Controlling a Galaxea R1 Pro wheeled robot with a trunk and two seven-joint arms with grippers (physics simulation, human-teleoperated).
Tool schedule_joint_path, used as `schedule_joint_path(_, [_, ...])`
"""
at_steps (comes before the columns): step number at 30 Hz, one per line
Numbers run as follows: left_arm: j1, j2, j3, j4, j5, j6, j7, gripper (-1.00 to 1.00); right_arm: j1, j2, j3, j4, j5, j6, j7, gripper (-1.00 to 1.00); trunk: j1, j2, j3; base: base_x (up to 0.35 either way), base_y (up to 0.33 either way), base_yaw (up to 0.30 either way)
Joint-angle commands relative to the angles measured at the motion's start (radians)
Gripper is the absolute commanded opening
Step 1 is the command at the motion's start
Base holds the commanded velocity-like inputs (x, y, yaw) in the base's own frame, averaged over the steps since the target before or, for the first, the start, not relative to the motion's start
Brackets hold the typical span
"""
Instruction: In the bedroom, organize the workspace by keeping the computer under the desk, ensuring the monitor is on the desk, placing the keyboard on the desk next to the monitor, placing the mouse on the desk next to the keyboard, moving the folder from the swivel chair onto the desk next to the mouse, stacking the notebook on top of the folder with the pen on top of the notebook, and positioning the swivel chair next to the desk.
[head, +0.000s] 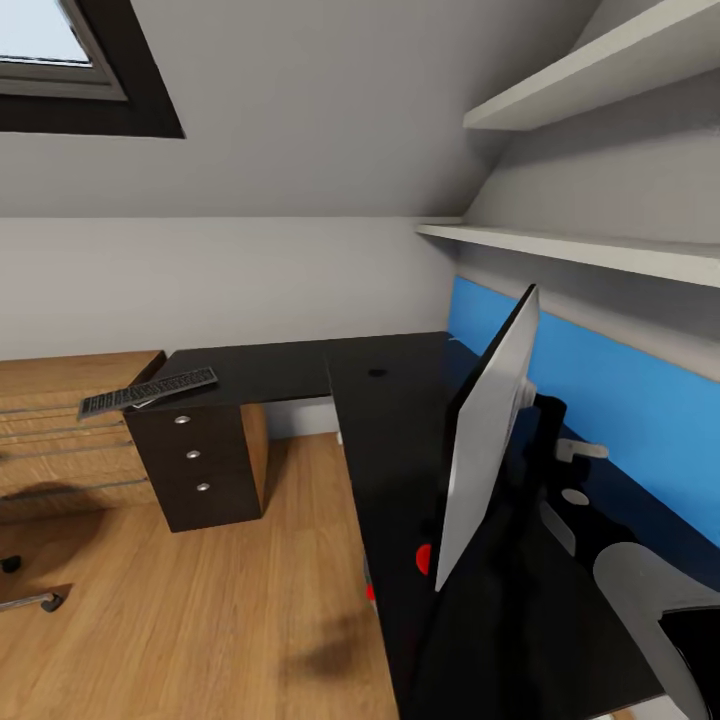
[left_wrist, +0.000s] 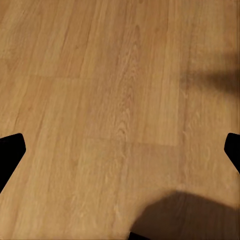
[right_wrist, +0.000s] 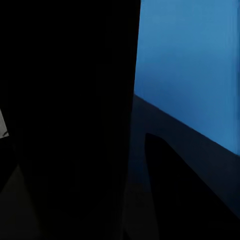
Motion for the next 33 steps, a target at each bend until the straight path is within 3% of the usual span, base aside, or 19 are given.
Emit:
schedule_joint_path(1, [0.001, 0.000, 0.000, -0.002, 0.006, -0.001, 0.000, 1.00, -0.001, -0.001, 0.013, 0.029, -0.031, -0.006, -0.008, -1.00, 0.000, 0.000, -0.001, 0.000, -0.068, 0.000])
schedule_joint_path(25, [0.001, 0.001, 0.007, 0.000, 0.006, -0.001, 0.000, 1.00, -0.001, -0.001, 0.013, 0.029, -0.031, -0.006, -0.008, -1.00, 0.000, 0.000, -0.001, 0.001, -0.062, 0.000])
schedule_joint_path(33, [0.001, 0.005, 0.007, 0.004, 0.006, -0.001, -0.003, 1.00, -0.001, 0.000, 0.014, 0.029, -0.031, -0.006, -0.008, -1.00, 0.000, 0.000, -0.001, 0.119, -0.001, 0.000])
